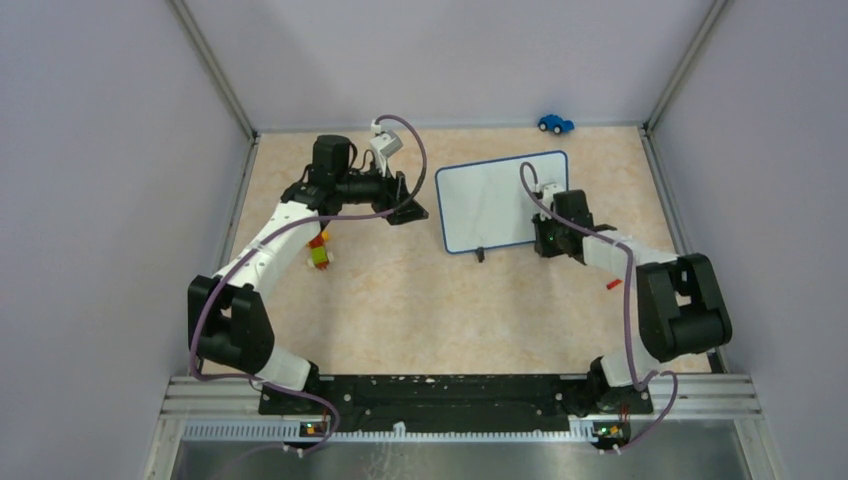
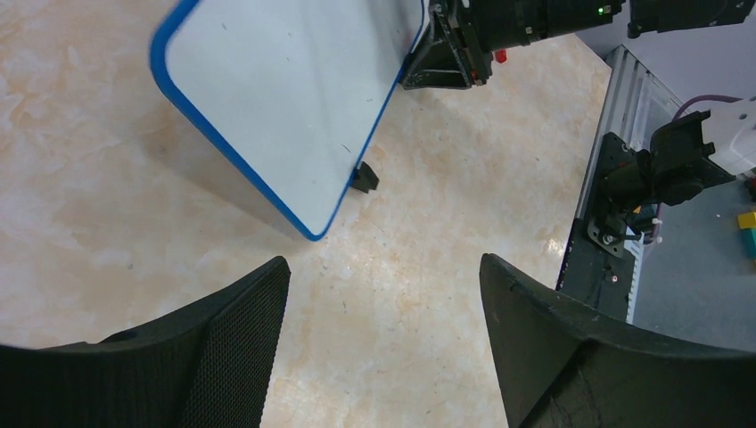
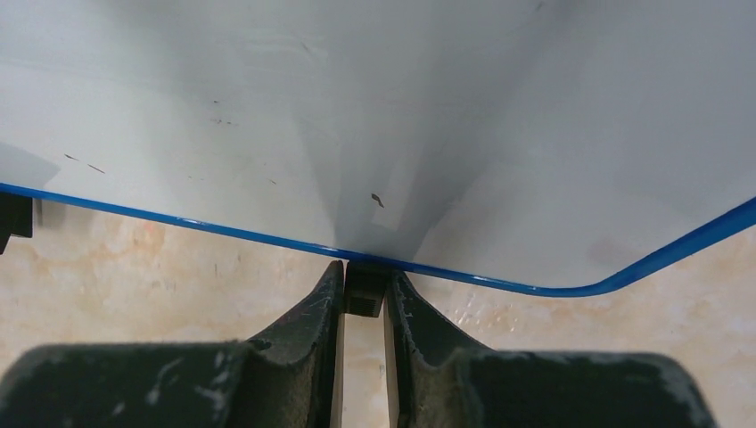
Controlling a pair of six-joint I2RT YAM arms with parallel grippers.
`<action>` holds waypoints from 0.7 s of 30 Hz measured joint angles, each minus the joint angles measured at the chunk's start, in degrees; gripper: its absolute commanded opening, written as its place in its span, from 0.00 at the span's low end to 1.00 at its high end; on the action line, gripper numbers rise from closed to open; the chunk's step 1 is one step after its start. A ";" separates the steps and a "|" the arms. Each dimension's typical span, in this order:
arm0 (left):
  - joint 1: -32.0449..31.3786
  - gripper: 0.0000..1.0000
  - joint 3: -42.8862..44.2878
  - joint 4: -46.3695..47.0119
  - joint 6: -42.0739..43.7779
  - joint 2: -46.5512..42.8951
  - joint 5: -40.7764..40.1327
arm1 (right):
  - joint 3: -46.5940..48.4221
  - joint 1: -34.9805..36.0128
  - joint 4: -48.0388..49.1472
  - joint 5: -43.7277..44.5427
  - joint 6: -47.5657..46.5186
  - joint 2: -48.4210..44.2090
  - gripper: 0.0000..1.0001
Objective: Write a sentence on the whiteboard
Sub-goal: Move the whiteboard stand to the center of the board.
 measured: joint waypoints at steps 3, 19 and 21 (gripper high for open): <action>0.09 0.83 -0.07 -0.04 0.00 0.00 -0.17 | -2.16 0.00 -1.92 -2.01 -2.95 -3.15 0.00; 2.14 0.84 -0.15 -0.90 -0.02 -1.81 -0.70 | -6.54 0.66 -13.60 -10.88 -16.81 -9.60 0.00; 2.60 0.84 -0.15 -0.96 -0.37 -2.16 -0.59 | -7.39 0.98 -14.36 -11.17 -17.81 -10.78 0.00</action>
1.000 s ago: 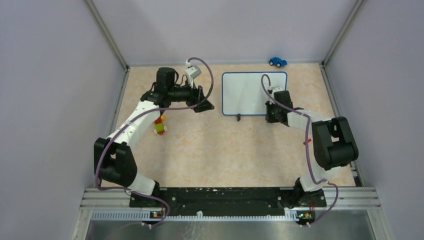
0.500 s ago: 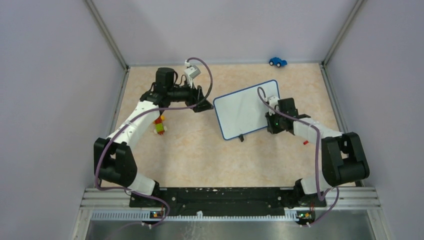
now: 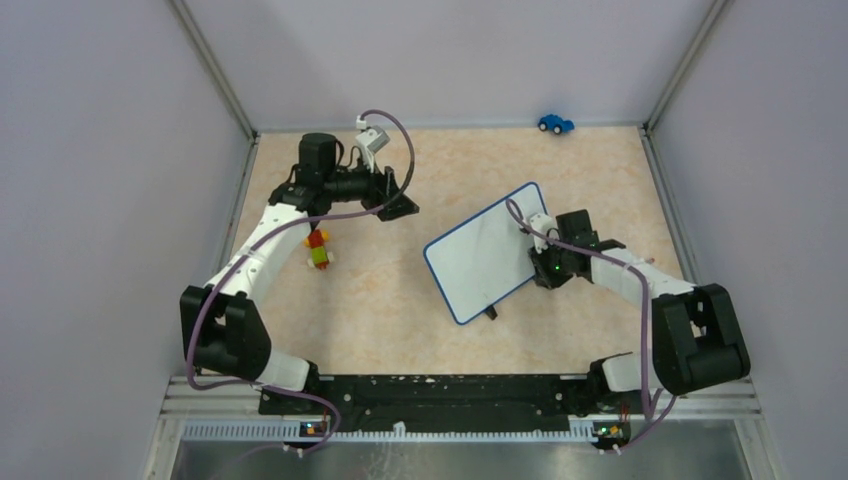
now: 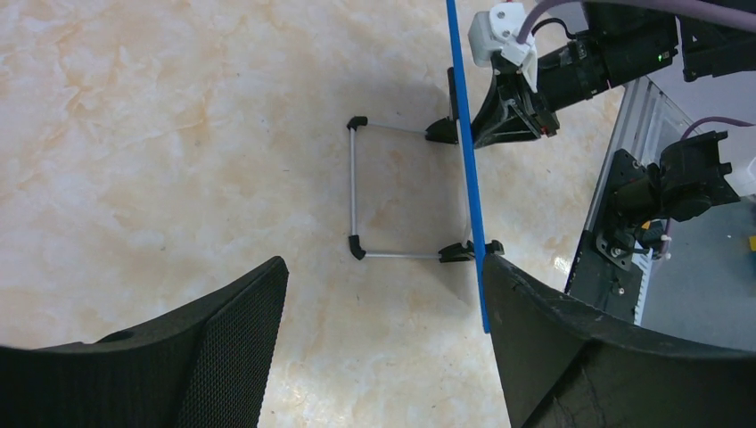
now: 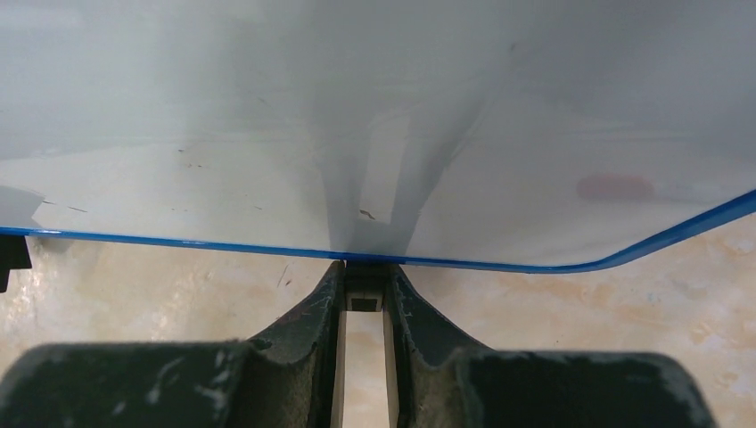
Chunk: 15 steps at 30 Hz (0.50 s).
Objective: Write a sentence on the whiteboard
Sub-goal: Move the whiteboard stand to the center of the board.
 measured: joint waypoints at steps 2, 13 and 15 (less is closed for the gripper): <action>0.28 0.85 0.00 -0.02 -0.26 -0.22 0.00 | -0.66 0.28 -0.68 -0.04 -0.87 -1.01 0.00; 0.52 0.85 0.00 -0.85 -1.40 -0.48 -0.02 | -1.46 3.10 -3.15 -0.02 -3.28 -2.49 0.17; 0.52 0.85 0.00 -0.85 -1.40 -0.50 -0.04 | -1.46 3.72 -3.34 -0.44 -3.85 -2.49 0.26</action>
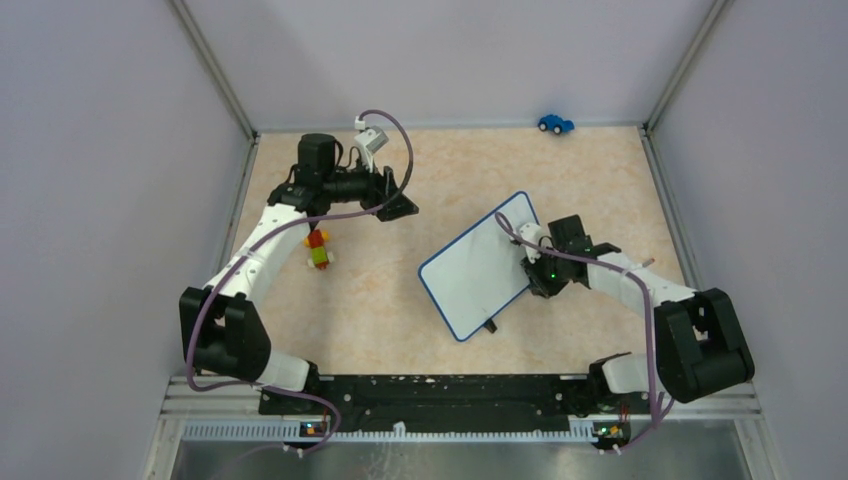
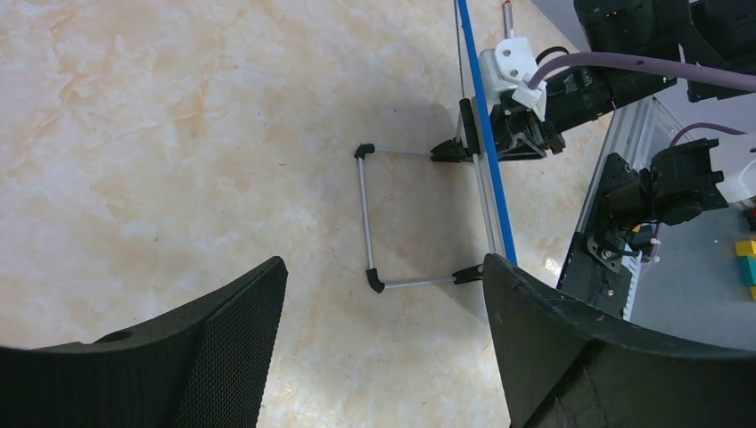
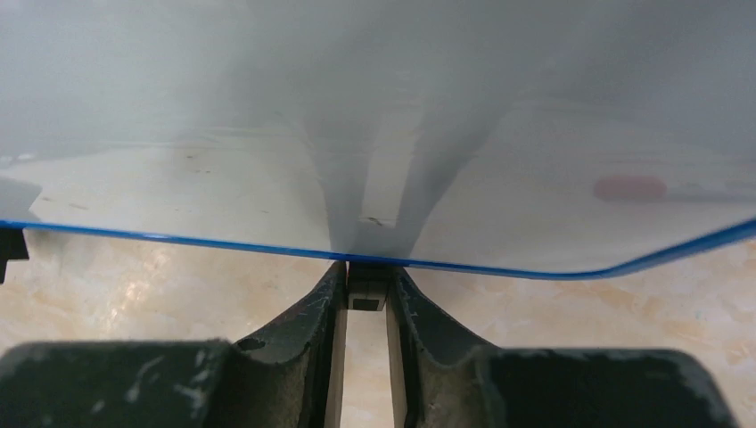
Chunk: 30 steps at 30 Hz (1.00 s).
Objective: Write a sentence on the whiteboard
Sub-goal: Move the whiteboard stand to the center of the board.
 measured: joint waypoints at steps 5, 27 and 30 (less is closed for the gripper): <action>0.04 0.86 0.00 0.00 0.00 0.00 -0.13 | 0.02 0.59 -3.06 -2.97 -2.64 0.00 0.37; 0.17 0.94 0.00 0.00 0.04 0.00 -0.17 | 1.64 0.72 -11.93 -10.34 -7.61 -9.70 0.61; 0.20 0.94 0.00 0.00 0.04 0.00 -0.35 | 2.89 -1.18 -13.66 -10.99 -6.84 -12.04 0.64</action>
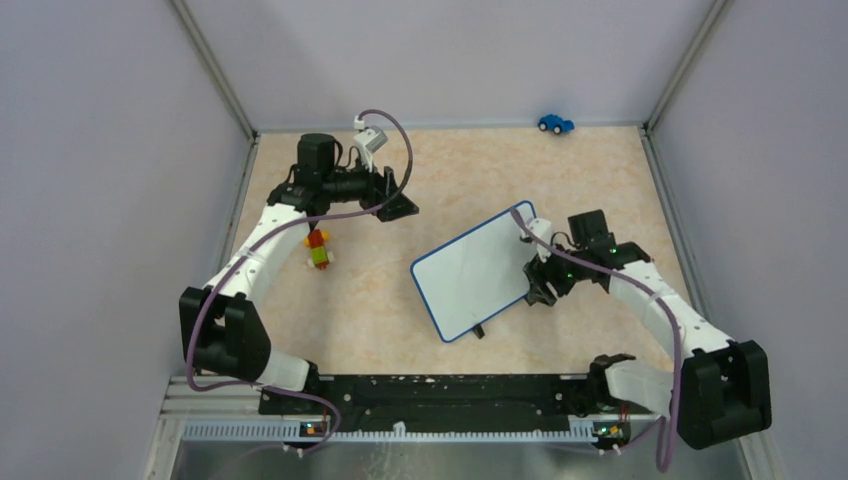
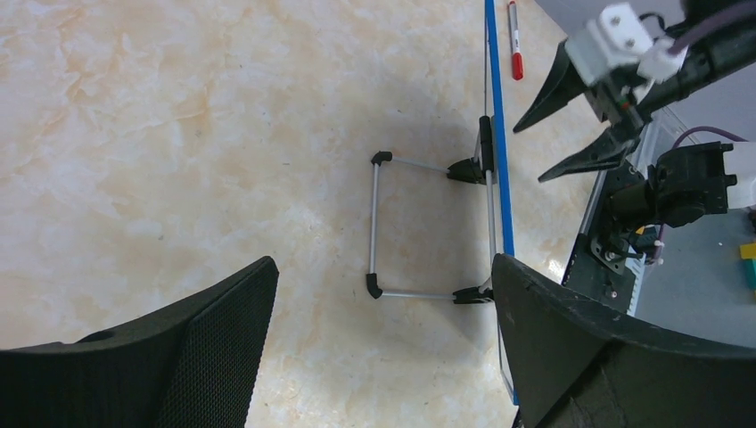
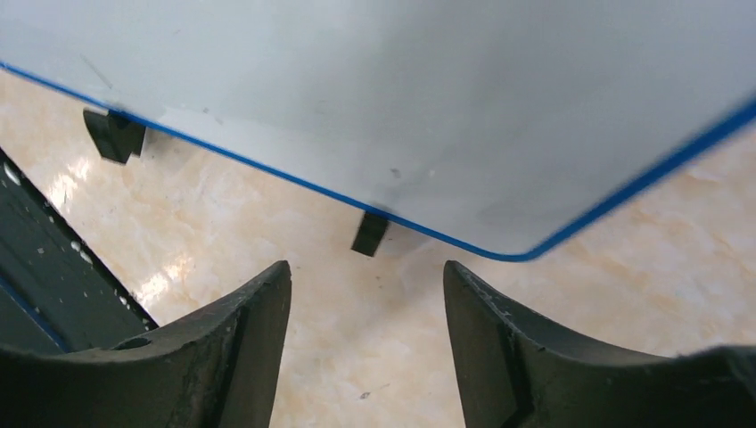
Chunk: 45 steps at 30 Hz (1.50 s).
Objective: Write a sentence on the whiteboard
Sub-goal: Move the whiteboard stand to the center of the board, then open the whiteboard marker at the center of the board.
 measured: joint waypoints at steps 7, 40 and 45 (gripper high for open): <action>0.02 0.94 0.00 -0.09 0.17 -0.33 -0.81 | 8.68 -16.39 -4.28 -4.22 1.86 -0.55 0.66; 6.29 0.95 0.00 0.09 -2.84 0.94 -4.72 | 16.72 -39.93 -3.98 22.40 23.58 26.49 0.56; 6.45 0.95 0.00 0.17 -3.08 1.01 -4.50 | 16.72 -39.43 -2.10 22.73 25.22 30.69 0.52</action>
